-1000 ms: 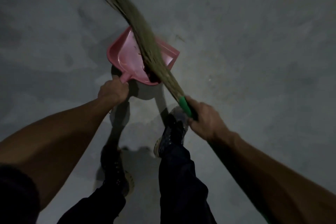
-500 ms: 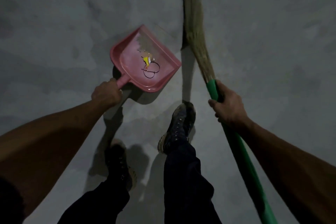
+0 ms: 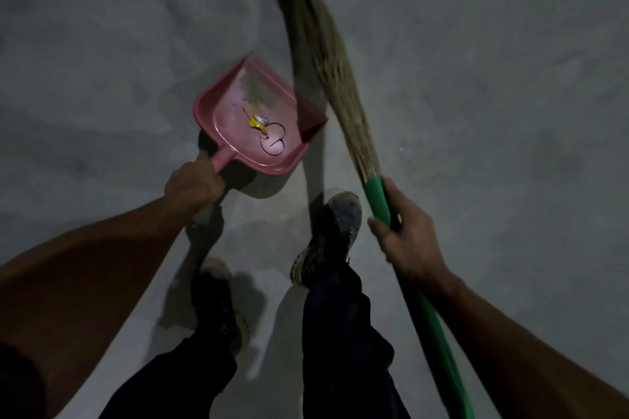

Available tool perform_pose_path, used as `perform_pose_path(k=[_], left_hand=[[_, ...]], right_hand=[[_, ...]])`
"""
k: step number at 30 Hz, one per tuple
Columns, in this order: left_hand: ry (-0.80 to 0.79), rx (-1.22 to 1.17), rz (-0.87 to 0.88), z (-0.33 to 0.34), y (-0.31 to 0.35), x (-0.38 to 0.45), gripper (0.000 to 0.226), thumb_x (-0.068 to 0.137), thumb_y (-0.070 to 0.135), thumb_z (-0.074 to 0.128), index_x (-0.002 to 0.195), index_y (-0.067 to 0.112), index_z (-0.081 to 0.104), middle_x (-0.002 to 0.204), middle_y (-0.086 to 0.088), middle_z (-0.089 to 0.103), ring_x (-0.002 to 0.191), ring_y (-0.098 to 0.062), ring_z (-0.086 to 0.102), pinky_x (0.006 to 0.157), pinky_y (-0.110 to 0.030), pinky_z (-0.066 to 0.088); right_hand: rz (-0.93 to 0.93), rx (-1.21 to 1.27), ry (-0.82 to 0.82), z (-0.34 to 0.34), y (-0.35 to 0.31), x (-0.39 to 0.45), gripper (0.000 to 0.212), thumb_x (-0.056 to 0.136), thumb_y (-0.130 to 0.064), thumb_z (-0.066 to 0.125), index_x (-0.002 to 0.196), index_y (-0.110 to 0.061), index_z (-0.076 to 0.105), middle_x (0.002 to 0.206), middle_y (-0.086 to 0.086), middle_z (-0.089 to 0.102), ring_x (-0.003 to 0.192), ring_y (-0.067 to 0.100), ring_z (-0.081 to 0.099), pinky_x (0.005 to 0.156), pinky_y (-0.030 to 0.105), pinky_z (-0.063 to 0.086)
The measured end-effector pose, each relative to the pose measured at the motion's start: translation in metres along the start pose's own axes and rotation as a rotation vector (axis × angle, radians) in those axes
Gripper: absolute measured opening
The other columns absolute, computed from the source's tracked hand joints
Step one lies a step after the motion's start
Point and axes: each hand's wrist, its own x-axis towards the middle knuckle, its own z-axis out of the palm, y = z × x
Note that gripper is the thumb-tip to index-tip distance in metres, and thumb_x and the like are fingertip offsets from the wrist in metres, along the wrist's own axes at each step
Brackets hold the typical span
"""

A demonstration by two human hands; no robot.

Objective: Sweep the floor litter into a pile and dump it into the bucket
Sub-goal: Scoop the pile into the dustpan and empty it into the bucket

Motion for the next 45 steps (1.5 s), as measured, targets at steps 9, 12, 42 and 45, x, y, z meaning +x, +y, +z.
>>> perform_pose_path(k=[9,12,42,45], left_hand=[[-0.011,0.019,0.023,-0.005,-0.02,0.006,0.026,0.095,0.024,0.056,0.111,0.005,0.046,0.094,-0.013,0.051,0.078,-0.025,0.051,0.068,-0.036,0.038],[0.006,-0.007,0.011,-0.005,-0.016,0.007,0.028,0.094,0.023,0.058,0.115,0.005,0.048,0.098,-0.014,0.054,0.082,-0.028,0.053,0.07,-0.037,0.04],[0.008,-0.023,0.006,0.009,-0.111,0.002,0.033,0.096,0.028,0.056,0.119,0.005,0.05,0.092,-0.012,0.051,0.079,-0.027,0.052,0.068,-0.036,0.039],[-0.018,-0.024,0.037,0.008,-0.128,-0.001,0.034,0.096,0.028,0.055,0.117,0.002,0.049,0.095,-0.015,0.053,0.08,-0.028,0.053,0.068,-0.036,0.04]], right_hand=[[0.006,-0.233,-0.24,0.023,-0.038,0.051,0.075,0.088,-0.012,0.059,0.154,-0.027,0.026,0.127,0.013,0.057,0.086,0.027,0.062,0.076,0.035,0.055],[-0.096,-0.313,-0.327,0.043,-0.026,0.017,0.074,0.088,-0.026,0.061,0.154,-0.031,0.026,0.133,0.011,0.053,0.109,0.031,0.059,0.088,0.034,0.047],[-0.031,-0.129,-0.043,0.054,-0.024,-0.049,0.076,0.087,-0.022,0.066,0.152,-0.036,0.029,0.122,0.01,0.063,0.087,0.034,0.066,0.076,0.05,0.058],[0.013,-0.055,-0.01,0.047,-0.048,-0.015,0.071,0.09,-0.015,0.062,0.151,-0.033,0.031,0.122,0.005,0.059,0.081,0.026,0.065,0.073,0.045,0.06]])
